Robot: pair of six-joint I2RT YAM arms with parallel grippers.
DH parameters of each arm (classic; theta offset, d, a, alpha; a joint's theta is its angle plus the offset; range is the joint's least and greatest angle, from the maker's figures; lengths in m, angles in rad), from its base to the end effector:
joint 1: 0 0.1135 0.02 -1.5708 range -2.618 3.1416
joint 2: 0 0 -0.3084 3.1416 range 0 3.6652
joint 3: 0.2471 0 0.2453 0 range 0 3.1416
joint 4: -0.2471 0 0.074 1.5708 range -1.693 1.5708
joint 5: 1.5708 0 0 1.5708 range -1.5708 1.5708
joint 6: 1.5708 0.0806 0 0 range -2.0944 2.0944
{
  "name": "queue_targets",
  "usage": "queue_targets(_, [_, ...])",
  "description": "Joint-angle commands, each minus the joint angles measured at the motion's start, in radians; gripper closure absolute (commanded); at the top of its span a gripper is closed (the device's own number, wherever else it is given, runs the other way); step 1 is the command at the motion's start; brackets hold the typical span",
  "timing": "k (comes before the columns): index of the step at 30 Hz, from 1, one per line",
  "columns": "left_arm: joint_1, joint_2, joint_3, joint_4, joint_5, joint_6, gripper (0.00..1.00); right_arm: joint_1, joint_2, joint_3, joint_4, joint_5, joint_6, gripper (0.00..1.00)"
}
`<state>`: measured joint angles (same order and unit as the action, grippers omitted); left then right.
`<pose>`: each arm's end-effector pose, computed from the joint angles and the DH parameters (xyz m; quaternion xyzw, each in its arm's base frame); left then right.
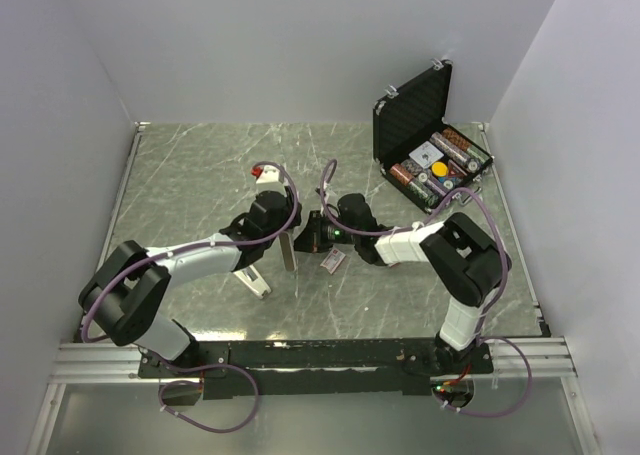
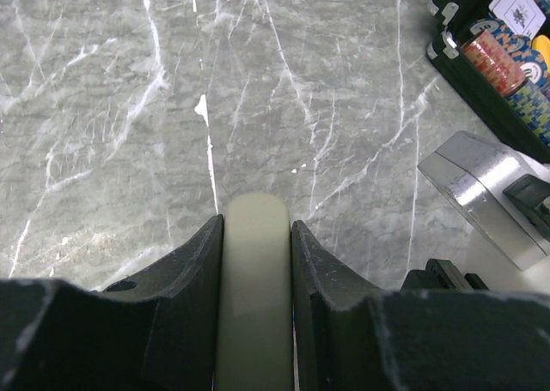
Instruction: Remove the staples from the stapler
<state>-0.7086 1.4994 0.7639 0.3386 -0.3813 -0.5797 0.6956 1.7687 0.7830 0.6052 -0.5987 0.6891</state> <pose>0.2867 -0.2062 0.2485 -0.0521 0.8226 -0.2004 0.5296 0.2722 0.2864 0.1985 -0.1679 0.7907 0.5299 0.2565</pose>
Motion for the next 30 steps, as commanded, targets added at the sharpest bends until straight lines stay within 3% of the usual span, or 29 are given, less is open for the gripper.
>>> queue_targets(1, [0.001,-0.053,0.058,0.091,-0.044,-0.002,0.99,0.03,-0.107,0.027,-0.024,-0.067,-0.046,1.0])
queue_targets(8, [0.001,-0.137,0.064,0.045,-0.053,0.021,0.99,0.03,-0.238,0.087,-0.277,0.08,-0.218,1.0])
queue_targets(19, [0.001,-0.263,0.081,-0.029,-0.094,0.07,0.99,0.03,-0.4,0.14,-0.599,0.289,-0.342,1.0])
queue_targets(23, [0.0,-0.28,0.094,-0.049,-0.111,0.073,0.99,0.03,-0.449,0.151,-0.676,0.245,-0.364,1.0])
queue_targets(30, [0.0,-0.304,0.132,-0.07,-0.137,0.08,0.99,0.073,-0.474,0.159,-0.656,0.037,-0.296,1.0])
